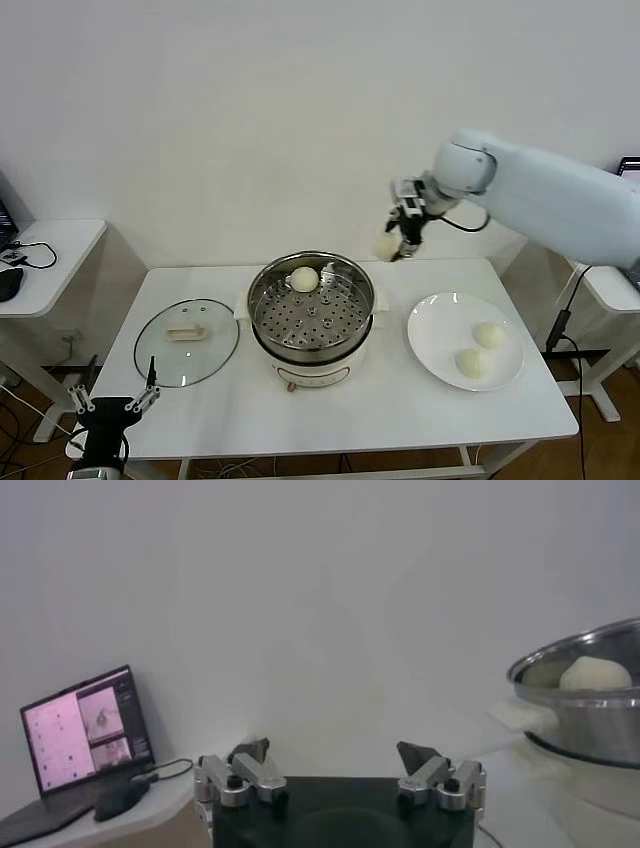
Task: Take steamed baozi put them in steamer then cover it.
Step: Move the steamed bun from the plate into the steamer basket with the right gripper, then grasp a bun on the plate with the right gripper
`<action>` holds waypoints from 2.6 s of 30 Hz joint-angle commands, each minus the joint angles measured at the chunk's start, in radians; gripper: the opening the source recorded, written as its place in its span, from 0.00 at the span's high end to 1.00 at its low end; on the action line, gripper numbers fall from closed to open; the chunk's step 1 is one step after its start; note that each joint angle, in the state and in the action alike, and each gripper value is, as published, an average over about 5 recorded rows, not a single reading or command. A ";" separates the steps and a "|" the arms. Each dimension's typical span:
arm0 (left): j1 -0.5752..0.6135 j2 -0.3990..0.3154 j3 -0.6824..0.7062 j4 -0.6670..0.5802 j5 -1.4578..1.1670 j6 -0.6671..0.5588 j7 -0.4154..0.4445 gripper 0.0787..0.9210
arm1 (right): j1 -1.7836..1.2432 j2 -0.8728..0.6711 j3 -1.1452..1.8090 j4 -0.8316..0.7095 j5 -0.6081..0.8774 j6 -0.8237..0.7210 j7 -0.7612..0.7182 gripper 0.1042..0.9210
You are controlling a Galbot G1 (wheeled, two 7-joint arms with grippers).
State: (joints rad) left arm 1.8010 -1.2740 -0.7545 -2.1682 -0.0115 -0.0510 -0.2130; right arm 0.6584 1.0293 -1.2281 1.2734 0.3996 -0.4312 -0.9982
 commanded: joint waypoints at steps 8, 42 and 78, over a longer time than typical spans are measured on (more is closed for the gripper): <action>0.004 -0.006 -0.034 -0.012 -0.011 -0.004 0.001 0.12 | -0.109 0.459 -0.042 -0.214 0.154 -0.186 0.076 0.35; -0.015 -0.015 -0.029 -0.011 -0.019 -0.006 0.000 0.12 | -0.235 0.524 -0.018 -0.362 0.040 -0.190 0.062 0.32; 0.011 -0.025 0.039 -0.051 0.027 0.016 0.005 0.12 | -0.156 -0.548 0.000 0.234 -0.322 0.150 -0.199 0.12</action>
State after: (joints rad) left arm 1.8109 -1.2987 -0.7271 -2.2208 0.0055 -0.0338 -0.2081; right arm 0.6798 0.7770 -1.3219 1.4168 0.2176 -0.3536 -1.1894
